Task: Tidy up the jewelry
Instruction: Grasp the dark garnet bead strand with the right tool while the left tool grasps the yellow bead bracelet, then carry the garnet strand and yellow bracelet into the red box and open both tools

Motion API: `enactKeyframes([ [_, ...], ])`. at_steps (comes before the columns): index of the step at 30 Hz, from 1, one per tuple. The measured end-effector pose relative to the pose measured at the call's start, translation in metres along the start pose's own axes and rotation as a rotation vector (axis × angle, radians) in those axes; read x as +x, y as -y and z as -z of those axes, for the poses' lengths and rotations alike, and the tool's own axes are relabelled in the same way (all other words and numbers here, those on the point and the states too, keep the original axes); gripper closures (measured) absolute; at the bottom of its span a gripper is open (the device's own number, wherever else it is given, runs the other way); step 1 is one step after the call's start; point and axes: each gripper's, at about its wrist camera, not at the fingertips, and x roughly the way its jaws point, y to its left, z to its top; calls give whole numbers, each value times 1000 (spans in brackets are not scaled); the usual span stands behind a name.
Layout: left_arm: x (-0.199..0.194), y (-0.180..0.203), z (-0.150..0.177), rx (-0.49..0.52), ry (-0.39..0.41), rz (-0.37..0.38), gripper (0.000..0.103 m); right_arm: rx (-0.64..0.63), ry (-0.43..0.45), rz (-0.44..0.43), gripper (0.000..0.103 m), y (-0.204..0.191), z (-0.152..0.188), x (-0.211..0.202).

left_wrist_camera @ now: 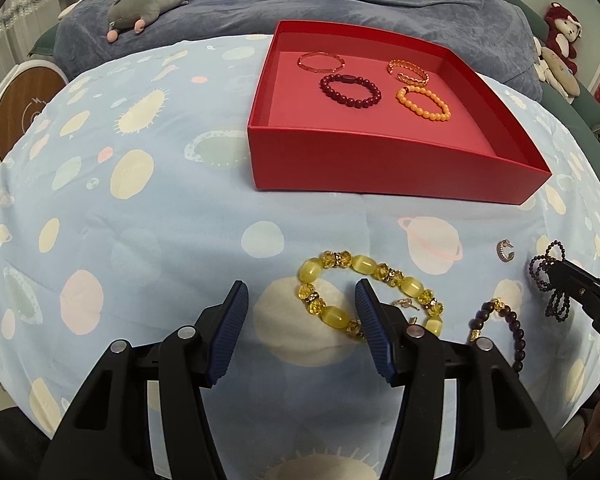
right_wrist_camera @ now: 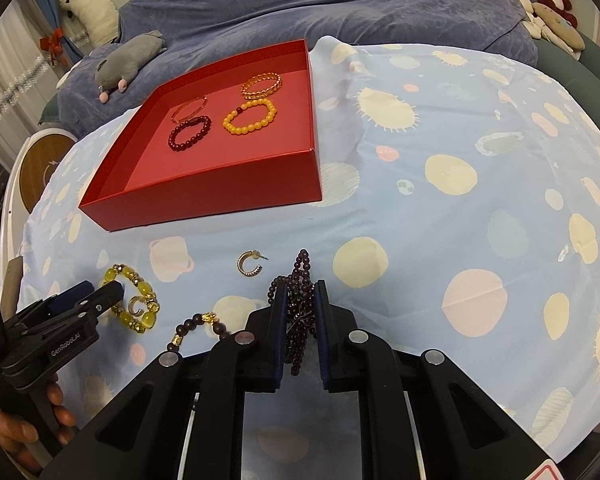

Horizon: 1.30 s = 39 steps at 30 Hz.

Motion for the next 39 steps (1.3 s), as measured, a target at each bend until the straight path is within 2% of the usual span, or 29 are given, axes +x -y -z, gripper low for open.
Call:
enactKeyframes([
  [3, 1, 2, 0, 17, 8, -11, 53, 0, 1, -2, 91, -1, 1, 0],
  [6, 1, 4, -2, 36, 9, -2, 68, 0, 2, -6, 91, -2, 1, -2],
  [10, 1, 5, -3, 48, 1, 18, 94, -3, 3, -9, 91, -3, 1, -5],
  [15, -6, 7, -5, 45, 3, 48, 94, -12, 7, -13, 91, -4, 2, -10],
  [24, -45, 19, -26, 52, 33, 161, 94, -45, 32, -28, 91, -10, -9, -32],
  [32, -83, 36, -57, 93, 90, 258, 94, -103, 71, -48, 91, -21, -39, -52],
  [39, -104, 46, -101, 108, 170, 327, 94, -125, 115, -94, 91, -33, -78, -56],
])
